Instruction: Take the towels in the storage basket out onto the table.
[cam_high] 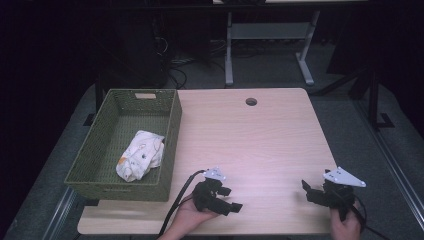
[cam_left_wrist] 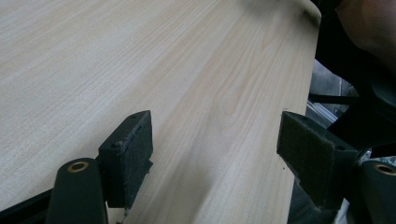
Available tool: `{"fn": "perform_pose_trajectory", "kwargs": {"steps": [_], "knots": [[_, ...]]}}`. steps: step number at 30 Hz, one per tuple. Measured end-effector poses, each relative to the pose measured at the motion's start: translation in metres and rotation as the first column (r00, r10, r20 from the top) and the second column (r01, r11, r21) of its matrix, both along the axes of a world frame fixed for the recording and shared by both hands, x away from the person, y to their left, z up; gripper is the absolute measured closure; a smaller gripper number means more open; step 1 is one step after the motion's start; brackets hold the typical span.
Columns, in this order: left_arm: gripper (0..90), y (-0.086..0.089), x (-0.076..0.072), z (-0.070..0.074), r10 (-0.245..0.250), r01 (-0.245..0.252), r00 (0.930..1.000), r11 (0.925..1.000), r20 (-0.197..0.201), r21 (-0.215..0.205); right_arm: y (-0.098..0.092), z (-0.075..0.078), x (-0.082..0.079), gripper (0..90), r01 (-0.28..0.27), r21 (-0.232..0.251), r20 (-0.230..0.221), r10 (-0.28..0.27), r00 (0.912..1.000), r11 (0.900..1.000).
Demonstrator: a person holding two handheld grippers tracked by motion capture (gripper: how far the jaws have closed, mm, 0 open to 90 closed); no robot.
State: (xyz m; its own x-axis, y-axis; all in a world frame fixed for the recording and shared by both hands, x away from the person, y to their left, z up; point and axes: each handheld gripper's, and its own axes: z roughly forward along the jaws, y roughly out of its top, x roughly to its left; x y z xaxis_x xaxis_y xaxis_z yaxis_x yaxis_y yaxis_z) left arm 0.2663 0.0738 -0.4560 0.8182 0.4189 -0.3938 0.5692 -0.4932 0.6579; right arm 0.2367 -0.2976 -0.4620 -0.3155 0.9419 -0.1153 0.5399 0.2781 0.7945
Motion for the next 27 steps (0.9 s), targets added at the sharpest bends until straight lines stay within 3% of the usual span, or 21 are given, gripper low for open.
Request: {"fn": "perform_pose_trajectory", "kwargs": {"steps": [12,15,18,27], "knots": [[26.3,0.000,-0.001,0.006,-0.005,0.005,0.9999,0.9999,0.011,-0.013,0.001,0.001,-0.002,13.9,-0.006,0.002,0.000,0.006,1.0000,1.000],[25.9,0.003,-0.001,0.015,-0.004,0.005,0.9993,0.9998,0.036,-0.021,0.004,0.003,-0.003,13.9,-0.018,-0.005,0.008,0.018,0.9998,1.000],[25.9,0.007,0.002,0.021,0.006,-0.004,0.9993,0.9991,0.037,-0.042,0.006,0.003,-0.004,13.9,-0.022,-0.005,0.006,0.022,0.9997,1.000],[25.5,0.016,0.007,0.038,0.017,-0.014,0.9980,0.9985,0.061,-0.053,0.009,0.004,-0.004,13.9,-0.028,-0.011,0.011,0.028,0.9995,1.000]]}}
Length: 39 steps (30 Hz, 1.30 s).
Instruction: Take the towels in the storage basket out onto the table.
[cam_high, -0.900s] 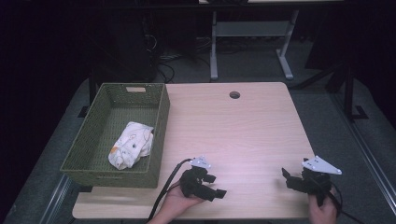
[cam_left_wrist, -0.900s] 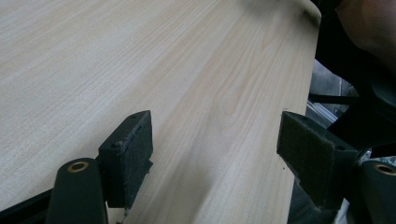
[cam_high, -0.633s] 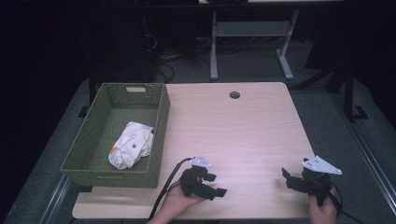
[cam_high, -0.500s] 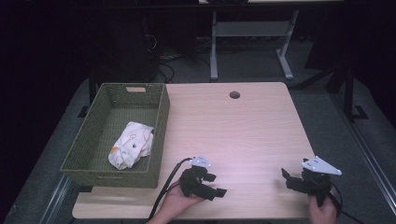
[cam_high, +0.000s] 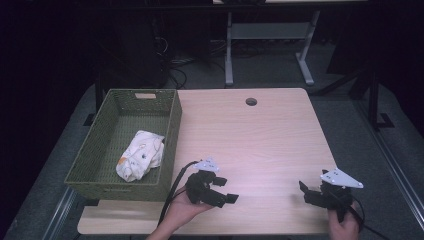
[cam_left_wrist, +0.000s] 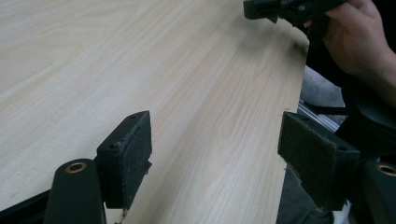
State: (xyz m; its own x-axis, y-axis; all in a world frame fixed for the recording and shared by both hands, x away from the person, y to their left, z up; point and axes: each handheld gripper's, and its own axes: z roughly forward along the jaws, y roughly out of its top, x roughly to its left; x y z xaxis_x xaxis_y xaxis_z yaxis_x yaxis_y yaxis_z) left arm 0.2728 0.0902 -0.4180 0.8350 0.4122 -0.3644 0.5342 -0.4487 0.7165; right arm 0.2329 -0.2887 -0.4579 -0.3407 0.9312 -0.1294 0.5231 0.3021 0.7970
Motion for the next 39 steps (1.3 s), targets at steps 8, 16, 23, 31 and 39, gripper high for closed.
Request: {"fn": "perform_pose_trajectory", "kwargs": {"steps": [8,16,23,31,39], "knots": [[25.5,0.006,0.005,0.018,0.000,0.000,0.9999,1.0000,0.012,-0.002,0.000,0.000,0.000,13.9,0.002,0.001,-0.003,-0.002,1.0000,1.000],[24.8,0.010,0.014,0.043,-0.015,0.015,0.9997,0.9997,0.019,0.021,-0.004,-0.002,0.001,13.9,0.017,0.003,-0.010,-0.017,0.9998,1.000],[24.6,0.015,0.026,0.060,-0.018,0.018,0.9998,0.9982,0.011,0.057,-0.004,-0.001,0.000,13.9,0.017,0.001,-0.010,-0.017,0.9998,1.000],[24.0,0.029,0.040,0.083,-0.015,0.014,0.9998,0.9982,0.013,0.058,-0.004,-0.002,0.000,13.9,0.015,0.000,-0.010,-0.015,0.9998,1.000],[23.5,0.047,0.051,0.099,0.010,-0.010,0.9999,0.9989,0.011,0.045,-0.004,-0.002,0.001,13.9,0.017,0.001,-0.013,-0.017,0.9998,1.000]]}}
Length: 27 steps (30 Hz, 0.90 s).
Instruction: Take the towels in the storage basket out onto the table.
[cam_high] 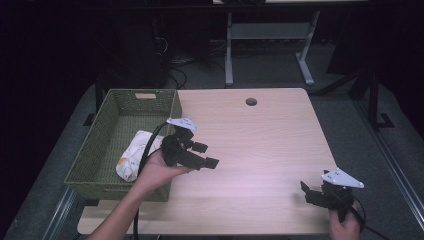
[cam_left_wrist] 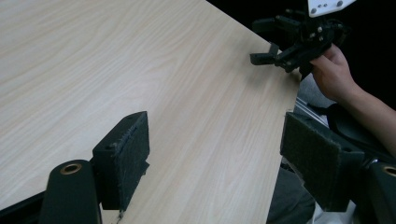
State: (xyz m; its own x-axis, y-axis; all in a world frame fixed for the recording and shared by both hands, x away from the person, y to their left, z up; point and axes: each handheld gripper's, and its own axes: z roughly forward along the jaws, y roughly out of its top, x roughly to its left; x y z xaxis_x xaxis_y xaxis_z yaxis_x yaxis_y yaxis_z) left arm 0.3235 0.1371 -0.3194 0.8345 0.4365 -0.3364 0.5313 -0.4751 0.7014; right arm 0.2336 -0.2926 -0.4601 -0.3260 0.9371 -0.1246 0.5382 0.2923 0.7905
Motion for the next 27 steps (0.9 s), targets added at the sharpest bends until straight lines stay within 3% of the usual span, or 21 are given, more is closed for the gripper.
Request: {"fn": "perform_pose_trajectory", "kwargs": {"steps": [4,15,27], "knots": [[23.3,0.010,0.006,0.002,0.019,-0.019,0.9998,0.9997,0.003,0.015,0.000,0.000,0.000,13.9,-0.001,-0.001,-0.001,0.001,1.0000,1.000],[23.3,0.043,0.019,0.010,0.074,-0.075,0.9966,0.9962,-0.038,-0.043,0.000,0.000,0.000,13.9,-0.007,-0.004,0.001,0.007,1.0000,1.000],[23.4,0.075,0.029,0.009,0.137,-0.141,0.9885,0.9888,-0.063,-0.049,0.001,-0.001,0.000,13.9,-0.007,-0.005,-0.005,0.007,1.0000,1.000]]}}
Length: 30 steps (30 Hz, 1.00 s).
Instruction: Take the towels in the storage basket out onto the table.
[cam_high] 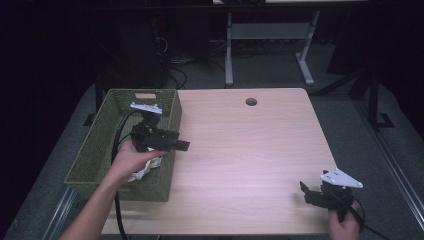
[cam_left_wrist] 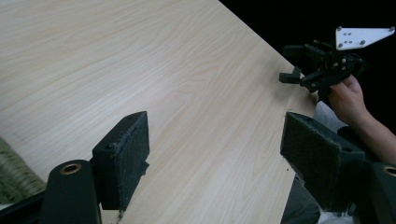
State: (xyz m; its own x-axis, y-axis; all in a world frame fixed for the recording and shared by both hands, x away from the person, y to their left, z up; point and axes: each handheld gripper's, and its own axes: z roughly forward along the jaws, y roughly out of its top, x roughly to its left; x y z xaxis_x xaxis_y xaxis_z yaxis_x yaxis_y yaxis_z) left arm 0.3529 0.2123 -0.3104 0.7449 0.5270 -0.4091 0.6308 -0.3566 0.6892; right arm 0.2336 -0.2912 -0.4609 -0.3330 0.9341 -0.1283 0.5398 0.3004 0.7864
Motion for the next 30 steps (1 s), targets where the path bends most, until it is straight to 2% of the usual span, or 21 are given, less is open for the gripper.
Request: {"fn": "perform_pose_trajectory", "kwargs": {"steps": [3,8,13,19,23,27,30], "knots": [[23.4,0.009,0.002,0.001,0.016,-0.016,0.9999,0.9999,-0.003,-0.001,0.000,0.000,0.000,13.9,0.000,-0.003,0.000,0.000,1.0000,1.000],[23.6,0.028,0.007,0.001,0.052,-0.052,0.9985,0.9983,-0.020,-0.026,0.000,0.000,0.000,13.9,0.004,-0.003,0.001,-0.004,1.0000,1.000],[23.6,0.046,0.010,-0.001,0.097,-0.097,0.9948,0.9952,-0.030,-0.013,-0.001,0.000,0.000,13.9,0.004,0.010,0.001,-0.004,1.0000,1.000],[24.1,0.074,0.016,-0.012,0.175,-0.176,0.9831,0.9844,-0.053,0.001,-0.001,0.000,0.000,13.9,0.005,0.015,0.002,-0.005,1.0000,1.000],[25.2,0.088,0.018,-0.021,0.220,-0.219,0.9729,0.9754,-0.071,0.026,-0.001,0.000,0.000,13.9,0.006,0.014,0.001,-0.006,1.0000,1.000],[25.3,0.096,0.021,-0.030,0.259,-0.252,0.9625,0.9641,-0.082,0.084,-0.001,0.000,0.000,13.9,0.004,0.010,0.001,-0.004,1.0000,1.000],[25.4,0.101,0.024,-0.037,0.280,-0.266,0.9557,0.9534,-0.091,0.142,-0.001,0.000,0.000,13.9,0.003,0.009,-0.001,-0.002,1.0000,1.000]]}}
